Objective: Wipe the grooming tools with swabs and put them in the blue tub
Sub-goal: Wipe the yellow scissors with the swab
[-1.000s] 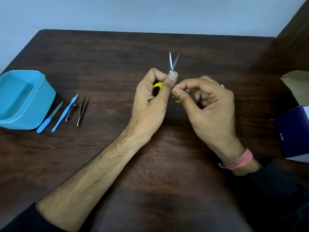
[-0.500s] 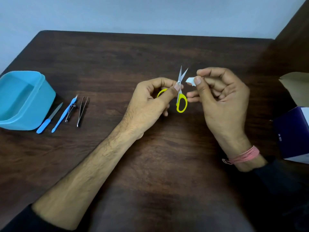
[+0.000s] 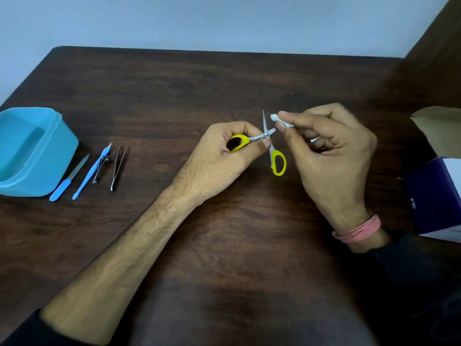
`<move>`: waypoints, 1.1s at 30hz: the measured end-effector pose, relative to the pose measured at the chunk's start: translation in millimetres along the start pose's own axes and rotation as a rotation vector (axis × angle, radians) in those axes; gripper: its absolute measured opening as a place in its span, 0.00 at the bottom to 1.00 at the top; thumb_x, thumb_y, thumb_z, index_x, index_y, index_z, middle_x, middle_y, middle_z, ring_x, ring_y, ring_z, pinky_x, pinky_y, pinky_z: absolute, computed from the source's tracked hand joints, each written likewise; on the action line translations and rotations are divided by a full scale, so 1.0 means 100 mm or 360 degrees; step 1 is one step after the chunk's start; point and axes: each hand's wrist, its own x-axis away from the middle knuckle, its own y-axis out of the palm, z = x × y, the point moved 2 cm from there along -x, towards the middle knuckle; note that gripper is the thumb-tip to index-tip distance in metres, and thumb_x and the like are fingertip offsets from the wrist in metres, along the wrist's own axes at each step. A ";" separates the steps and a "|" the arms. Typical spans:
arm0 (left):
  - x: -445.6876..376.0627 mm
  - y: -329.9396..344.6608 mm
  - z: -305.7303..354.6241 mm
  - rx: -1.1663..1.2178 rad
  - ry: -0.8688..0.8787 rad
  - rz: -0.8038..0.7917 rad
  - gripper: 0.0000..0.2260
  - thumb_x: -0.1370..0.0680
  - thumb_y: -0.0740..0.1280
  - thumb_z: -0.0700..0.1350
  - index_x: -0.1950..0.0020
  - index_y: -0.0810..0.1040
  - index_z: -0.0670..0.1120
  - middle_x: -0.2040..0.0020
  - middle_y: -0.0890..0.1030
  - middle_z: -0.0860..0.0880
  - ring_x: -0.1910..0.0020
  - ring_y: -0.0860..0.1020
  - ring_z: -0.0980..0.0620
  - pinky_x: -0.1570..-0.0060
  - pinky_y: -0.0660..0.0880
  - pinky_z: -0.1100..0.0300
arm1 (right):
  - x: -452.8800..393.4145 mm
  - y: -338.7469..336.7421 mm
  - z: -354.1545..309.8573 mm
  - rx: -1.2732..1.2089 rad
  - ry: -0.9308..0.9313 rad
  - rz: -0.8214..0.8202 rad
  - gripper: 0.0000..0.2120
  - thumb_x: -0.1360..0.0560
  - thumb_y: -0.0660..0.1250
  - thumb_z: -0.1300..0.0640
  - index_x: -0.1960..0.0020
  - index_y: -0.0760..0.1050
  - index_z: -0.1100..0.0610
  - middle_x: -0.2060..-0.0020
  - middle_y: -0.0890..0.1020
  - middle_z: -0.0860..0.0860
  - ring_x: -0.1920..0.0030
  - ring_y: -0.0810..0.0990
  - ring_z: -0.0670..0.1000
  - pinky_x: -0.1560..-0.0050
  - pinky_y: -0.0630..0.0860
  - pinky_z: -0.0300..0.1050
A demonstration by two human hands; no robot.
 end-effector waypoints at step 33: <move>0.03 -0.15 0.09 -0.0167 0.0053 -0.0592 0.11 0.12 0.69 0.44 0.48 0.89 0.42 0.71 0.69 0.46 0.77 0.65 0.59 0.73 0.64 0.68 | 0.05 -0.02 -0.02 0.0388 -0.0519 -0.0473 0.08 0.15 0.73 0.64 0.39 0.89 0.57 0.49 0.86 0.50 0.48 0.78 0.54 0.46 0.75 0.43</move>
